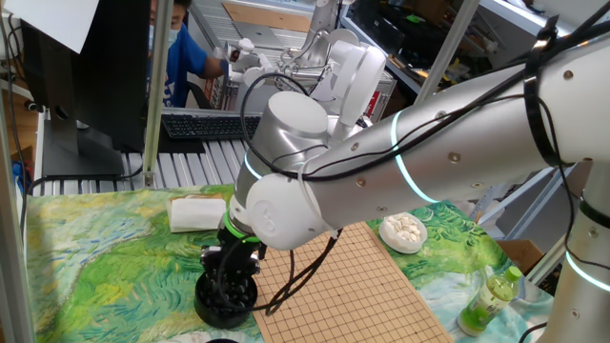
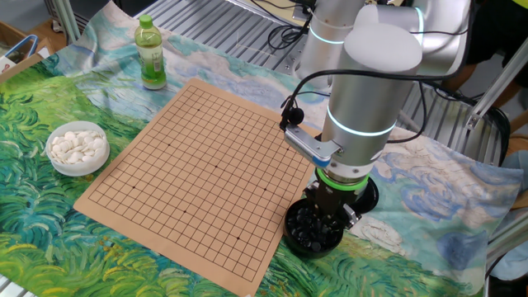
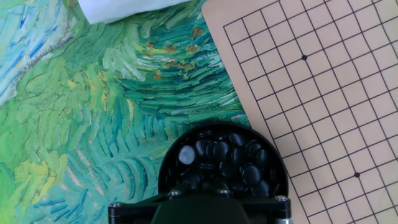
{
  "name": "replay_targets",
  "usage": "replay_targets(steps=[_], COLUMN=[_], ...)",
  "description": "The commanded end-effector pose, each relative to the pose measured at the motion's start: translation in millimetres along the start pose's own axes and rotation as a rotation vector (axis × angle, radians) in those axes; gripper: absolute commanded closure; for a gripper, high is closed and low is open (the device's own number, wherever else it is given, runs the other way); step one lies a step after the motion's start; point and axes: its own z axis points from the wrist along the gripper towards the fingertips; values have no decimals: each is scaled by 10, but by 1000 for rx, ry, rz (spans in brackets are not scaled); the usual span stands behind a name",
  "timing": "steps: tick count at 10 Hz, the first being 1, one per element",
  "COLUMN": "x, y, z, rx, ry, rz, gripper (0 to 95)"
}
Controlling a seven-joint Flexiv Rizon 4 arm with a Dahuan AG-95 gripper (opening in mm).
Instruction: Play the first move as black on the 3-4 point in the upper right corner of the Go board
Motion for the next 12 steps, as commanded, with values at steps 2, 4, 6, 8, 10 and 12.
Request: replay_targets(steps=[2, 4, 6, 8, 10, 12], x=[2, 1, 3, 2, -10, -37], y=[23, 25, 16, 9, 14, 25], z=[-63, -72, -36, -9, -12, -19], rx=[1, 11, 16, 14, 13, 12], ry=[40, 39, 34, 31, 28, 25], rz=[0, 8, 29, 37, 38, 37], gripper=[950, 950, 760, 570, 570, 570])
